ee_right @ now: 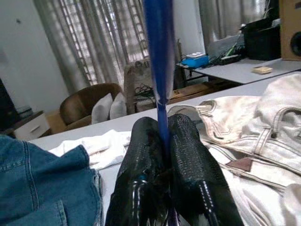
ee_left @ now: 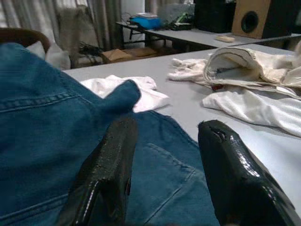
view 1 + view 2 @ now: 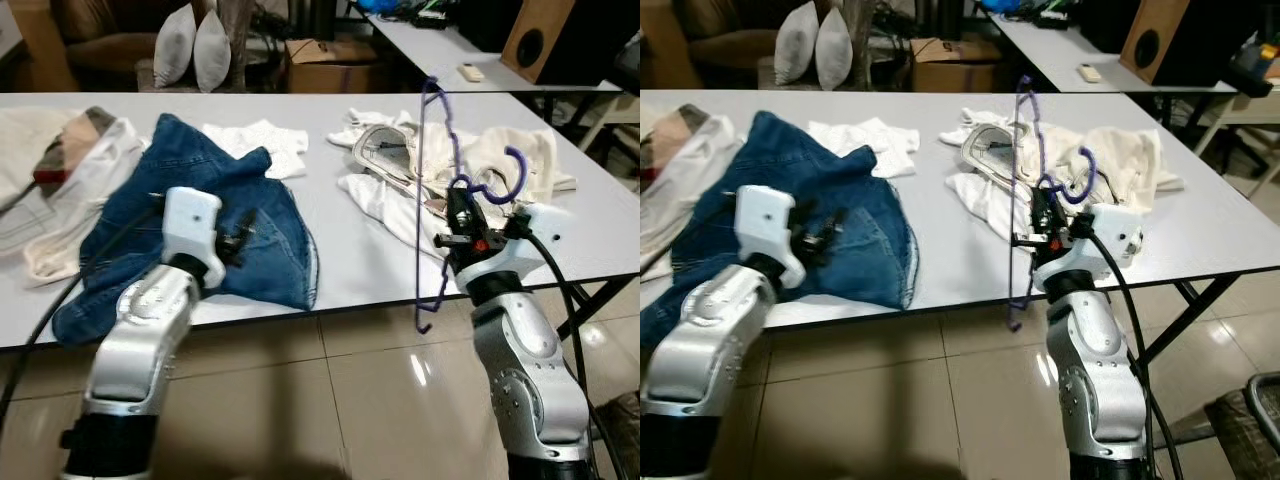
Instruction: Hang hanger
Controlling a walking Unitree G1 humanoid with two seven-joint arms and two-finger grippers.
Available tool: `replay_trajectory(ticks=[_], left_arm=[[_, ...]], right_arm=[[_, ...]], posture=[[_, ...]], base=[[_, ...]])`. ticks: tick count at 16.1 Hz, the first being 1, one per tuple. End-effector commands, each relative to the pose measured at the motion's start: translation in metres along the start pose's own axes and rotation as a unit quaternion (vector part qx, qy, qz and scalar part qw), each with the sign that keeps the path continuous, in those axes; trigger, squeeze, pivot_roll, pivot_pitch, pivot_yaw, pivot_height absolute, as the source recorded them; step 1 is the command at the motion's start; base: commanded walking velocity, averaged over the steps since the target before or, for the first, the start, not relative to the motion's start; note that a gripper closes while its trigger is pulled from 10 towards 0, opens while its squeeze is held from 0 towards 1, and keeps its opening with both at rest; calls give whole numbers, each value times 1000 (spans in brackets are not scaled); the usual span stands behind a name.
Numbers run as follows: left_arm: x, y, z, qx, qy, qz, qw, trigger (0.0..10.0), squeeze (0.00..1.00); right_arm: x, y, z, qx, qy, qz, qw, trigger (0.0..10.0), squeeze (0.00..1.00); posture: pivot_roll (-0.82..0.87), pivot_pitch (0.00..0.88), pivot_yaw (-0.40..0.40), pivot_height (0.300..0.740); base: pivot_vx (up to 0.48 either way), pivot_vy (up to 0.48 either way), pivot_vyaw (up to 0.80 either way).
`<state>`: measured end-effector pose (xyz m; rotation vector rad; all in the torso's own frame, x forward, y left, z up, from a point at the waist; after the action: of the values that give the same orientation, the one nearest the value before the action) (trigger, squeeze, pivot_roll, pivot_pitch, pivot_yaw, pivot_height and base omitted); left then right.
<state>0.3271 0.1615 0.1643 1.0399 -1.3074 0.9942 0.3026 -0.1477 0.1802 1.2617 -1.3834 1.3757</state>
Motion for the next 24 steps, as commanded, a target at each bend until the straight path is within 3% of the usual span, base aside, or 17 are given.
replay_trajectory(ticks=[1,6,8,13,19,22,24], left_arm=[[-1,-2,7,-9,1,0,1000,10000,0],[0,-3,6,-8,0,-1,1000,10000,0],[0,-4,6,-8,-1,0,1000,10000,0],[1,-3,3,-5,-2,1,1000,10000,0],[2,-3,1,-1,-4,3,1000,10000,0],[0,-2,2,-7,37,9,999,10000,0],[-2,-2,-4,12,28,10,999,10000,0]], right_arm=[[1,1,7,-15,26,-6,1000,10000,0],[-1,-1,8,-20,39,-14,999,10000,0],[0,-2,7,-24,-3,-1,1000,10000,0],[5,-5,12,-59,-17,21,998,10000,0],[-1,-6,-4,7,-19,9,1000,10000,0],[-3,-5,1,-13,-15,5,1000,10000,0],[-8,-5,0,-8,-32,-16,999,10000,0]], posture=[[-47,0,-45,740],[-47,0,-44,740],[-48,0,-43,740],[-44,0,-44,740],[-40,0,-45,740],[-42,0,-42,740],[-45,0,-42,740]], base=[[0,259,0],[0,251,0],[0,246,0],[0,244,0],[0,244,0],[0,0,0],[0,0,0]])
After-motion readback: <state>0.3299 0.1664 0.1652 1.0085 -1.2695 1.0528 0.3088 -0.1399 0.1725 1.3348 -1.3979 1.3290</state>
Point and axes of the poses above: a point about 5 cm out from each wrist's last joint towards the gripper, its own y axis pointing back from the gripper into the wrist, its own x axis along the axis of the wrist's last joint, z = x × y, the point moved 3 cm from there along -y, pointing out of the wrist towards the gripper, and after that the axes turned 6 degrees about y, right-handed, at the moved point
